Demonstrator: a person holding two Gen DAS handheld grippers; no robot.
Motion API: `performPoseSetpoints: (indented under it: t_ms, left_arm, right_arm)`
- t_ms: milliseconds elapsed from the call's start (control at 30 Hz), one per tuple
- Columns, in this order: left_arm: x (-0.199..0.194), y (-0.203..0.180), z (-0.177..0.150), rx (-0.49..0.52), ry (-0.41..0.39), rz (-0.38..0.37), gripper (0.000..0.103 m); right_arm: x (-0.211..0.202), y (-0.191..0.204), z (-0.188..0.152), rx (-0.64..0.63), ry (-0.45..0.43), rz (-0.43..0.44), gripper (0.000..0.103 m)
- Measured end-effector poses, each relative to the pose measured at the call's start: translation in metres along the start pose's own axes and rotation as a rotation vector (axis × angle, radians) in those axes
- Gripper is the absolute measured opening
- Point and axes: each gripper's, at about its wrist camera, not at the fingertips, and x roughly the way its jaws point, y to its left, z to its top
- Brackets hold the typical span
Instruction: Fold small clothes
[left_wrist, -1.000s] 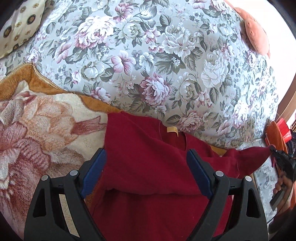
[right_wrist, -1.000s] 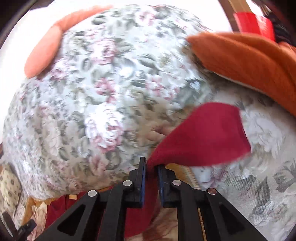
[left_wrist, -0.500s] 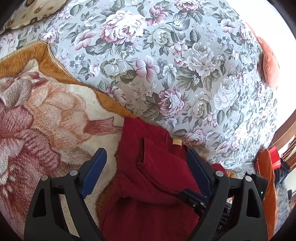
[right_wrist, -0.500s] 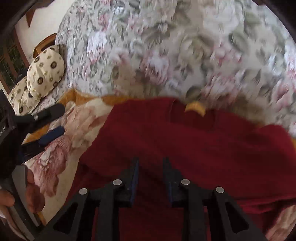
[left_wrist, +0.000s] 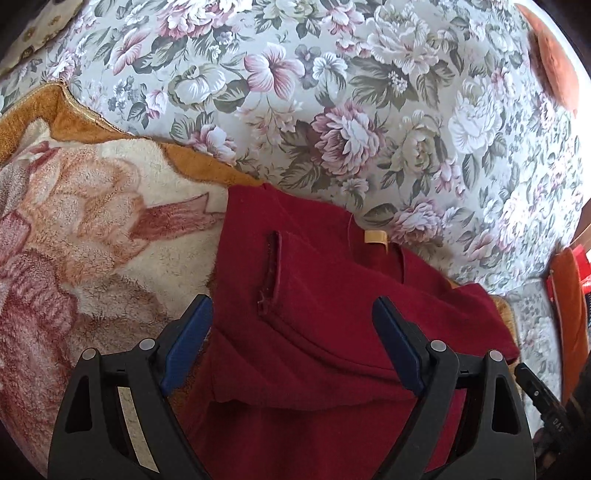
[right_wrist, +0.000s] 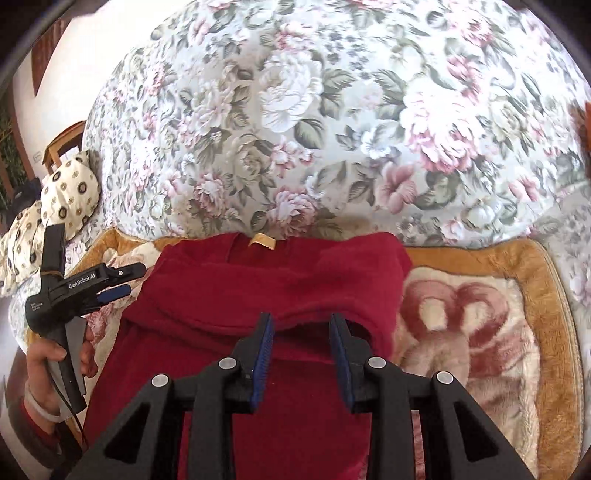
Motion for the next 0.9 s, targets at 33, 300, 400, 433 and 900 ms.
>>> performPoseSetpoints:
  t_ms: [33,300,400,433,900]
  left_arm:
    - [0.004,0.0,0.0,0.002,0.004,0.0,0.086]
    - [-0.004,-0.003,0.002,0.034,-0.043,0.038,0.015]
    - [-0.026,-0.003,0.007,0.046,-0.121,0.016,0.015]
    - [-0.028,-0.004,0.009,0.064,-0.127,0.017,0.015]
    - [-0.022,0.02,0.011,-0.045,-0.036,0.013,0.016]
  right_arm:
    - [0.0,-0.007,-0.003,0.025,0.012,0.005,0.03]
    - [-0.008,-0.028,-0.011,0.11,0.001,0.003,0.03]
    - [-0.012,-0.021,-0.006,0.083,-0.016,-0.009,0.03]
    - [-0.012,-0.019,-0.005,0.078,-0.018,-0.011,0.03]
    - [0.069,0.11,0.002,-0.101,0.08,0.231,0.042]
